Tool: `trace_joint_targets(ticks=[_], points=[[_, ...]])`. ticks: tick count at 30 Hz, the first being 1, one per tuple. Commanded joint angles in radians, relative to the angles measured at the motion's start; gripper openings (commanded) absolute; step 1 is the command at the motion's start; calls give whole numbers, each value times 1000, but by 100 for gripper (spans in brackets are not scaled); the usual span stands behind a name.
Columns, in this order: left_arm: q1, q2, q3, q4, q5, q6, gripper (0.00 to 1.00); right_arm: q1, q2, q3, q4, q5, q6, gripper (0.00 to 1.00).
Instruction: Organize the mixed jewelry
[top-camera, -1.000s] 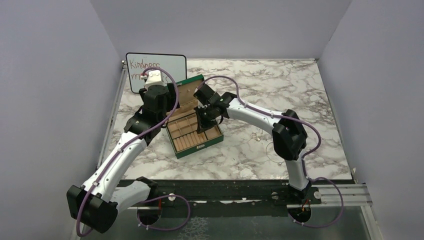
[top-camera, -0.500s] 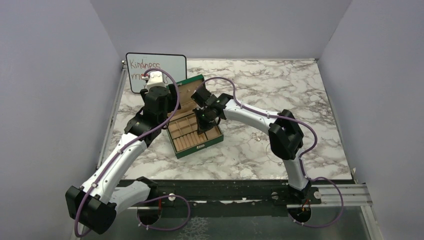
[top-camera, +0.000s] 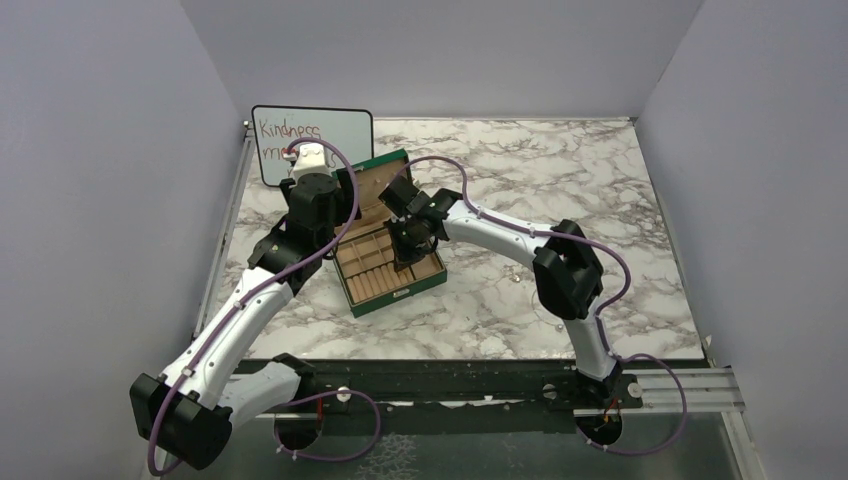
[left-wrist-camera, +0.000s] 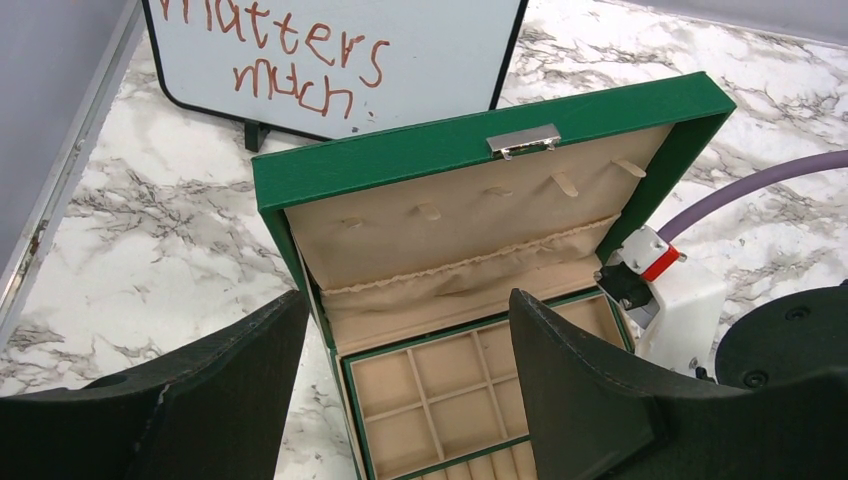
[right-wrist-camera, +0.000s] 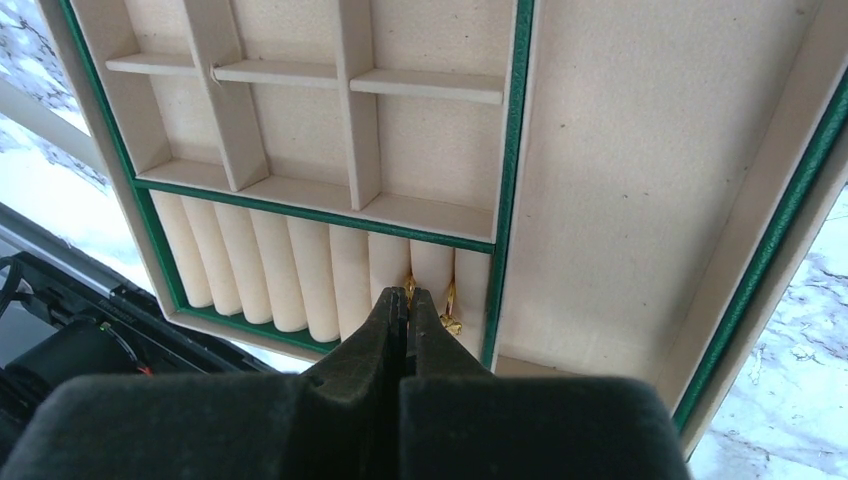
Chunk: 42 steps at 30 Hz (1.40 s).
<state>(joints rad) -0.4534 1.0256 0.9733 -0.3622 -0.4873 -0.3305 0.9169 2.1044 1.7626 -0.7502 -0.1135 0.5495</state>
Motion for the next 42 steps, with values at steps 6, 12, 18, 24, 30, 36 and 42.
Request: trace_joint_targets(ticks=[6, 12, 18, 24, 30, 36, 42], points=[[-4, -21, -9, 2, -25, 13, 75, 23, 48, 44, -46, 41, 7, 1], [-4, -22, -10, 2, -25, 15, 75, 28, 63, 52, -49, 55, 6, 2], [-4, -23, -12, 2, -24, 15, 75, 28, 56, 63, -42, 59, 12, 13], [-4, -22, -9, 2, -20, 8, 75, 27, 9, 68, -15, 70, 20, 21], [-4, -25, -5, 2, -19, -3, 75, 28, -53, 43, 30, 83, 34, 26], [-5, -24, -2, 4, 26, -4, 76, 25, -122, -3, 58, 161, 60, 28], [-5, -49, -22, 52, 159, 27, 78, -7, -268, -166, 113, 265, 102, 28]])
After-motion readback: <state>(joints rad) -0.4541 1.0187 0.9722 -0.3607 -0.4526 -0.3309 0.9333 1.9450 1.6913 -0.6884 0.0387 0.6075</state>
